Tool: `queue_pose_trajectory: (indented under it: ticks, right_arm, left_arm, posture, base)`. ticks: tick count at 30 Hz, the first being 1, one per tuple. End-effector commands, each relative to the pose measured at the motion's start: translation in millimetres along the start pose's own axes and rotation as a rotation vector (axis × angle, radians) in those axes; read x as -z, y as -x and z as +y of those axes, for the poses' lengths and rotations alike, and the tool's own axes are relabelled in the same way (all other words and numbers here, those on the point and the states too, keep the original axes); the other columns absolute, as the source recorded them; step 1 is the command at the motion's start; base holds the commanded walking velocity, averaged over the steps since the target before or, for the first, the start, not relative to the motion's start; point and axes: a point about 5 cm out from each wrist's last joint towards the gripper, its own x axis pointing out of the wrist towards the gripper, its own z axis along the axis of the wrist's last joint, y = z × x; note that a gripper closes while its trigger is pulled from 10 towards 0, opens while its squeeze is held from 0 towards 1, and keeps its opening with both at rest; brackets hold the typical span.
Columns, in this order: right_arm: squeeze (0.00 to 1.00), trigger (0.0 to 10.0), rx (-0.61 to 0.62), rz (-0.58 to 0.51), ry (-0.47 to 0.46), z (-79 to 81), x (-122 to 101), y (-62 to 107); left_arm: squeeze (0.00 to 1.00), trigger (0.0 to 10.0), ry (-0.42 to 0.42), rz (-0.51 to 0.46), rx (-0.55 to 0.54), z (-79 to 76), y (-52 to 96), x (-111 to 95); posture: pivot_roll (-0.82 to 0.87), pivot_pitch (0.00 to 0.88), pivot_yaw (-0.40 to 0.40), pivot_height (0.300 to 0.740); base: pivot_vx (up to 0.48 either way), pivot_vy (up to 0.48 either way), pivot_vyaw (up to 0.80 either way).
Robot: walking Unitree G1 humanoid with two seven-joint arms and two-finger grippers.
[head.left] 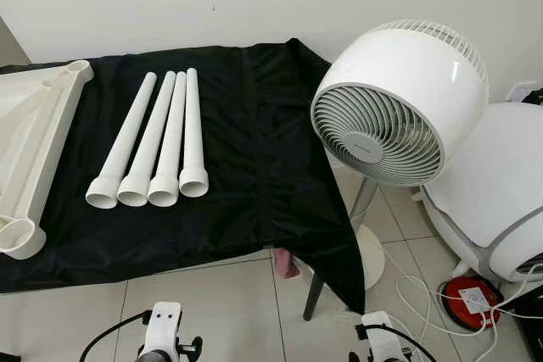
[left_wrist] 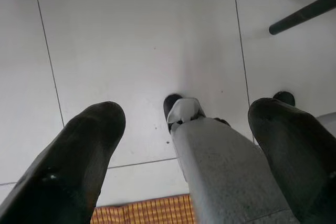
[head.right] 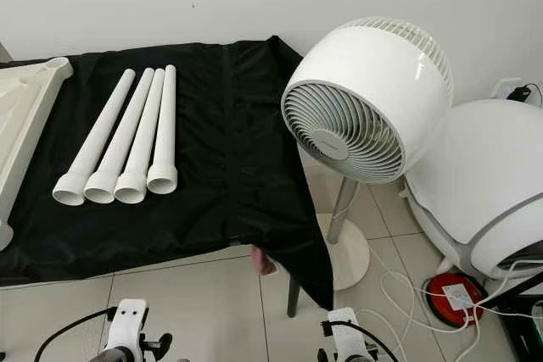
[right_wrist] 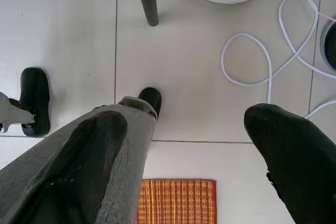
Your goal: Building children table
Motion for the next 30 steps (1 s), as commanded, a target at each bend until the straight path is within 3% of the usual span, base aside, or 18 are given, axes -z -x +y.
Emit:
queue_pose_trajectory:
  ticks: [1, 22, 30]
  right_arm:
    - [0.00, 10.0, -0.013, 0.045, -0.011, 3.0, 11.9, 2.3]
    - [0.00, 10.0, -0.030, 0.056, 0.026, 1.7, 14.5, 3.2]
    - [0.00, 10.0, -0.051, 0.041, 0.035, 8.6, 8.2, 1.0]
  left_arm:
    - [0.00, 10.0, 0.013, 0.037, -0.056, 5.9, 2.0, 8.1]
    - [0.00, 10.0, 0.027, 0.067, -0.047, 1.7, 3.3, 16.9]
    - [0.00, 10.0, 0.028, 0.061, -0.063, 4.7, 3.6, 15.9]
  posture:
    - [-0.13, 0.000, 0.096, 0.740]
    - [-0.10, 0.000, 0.081, 0.740]
    - [-0.08, 0.000, 0.079, 0.740]
  base:
    - [0.000, 0.000, 0.00]
    - [0.000, 0.000, 0.00]
    - [0.000, 0.030, 0.00]
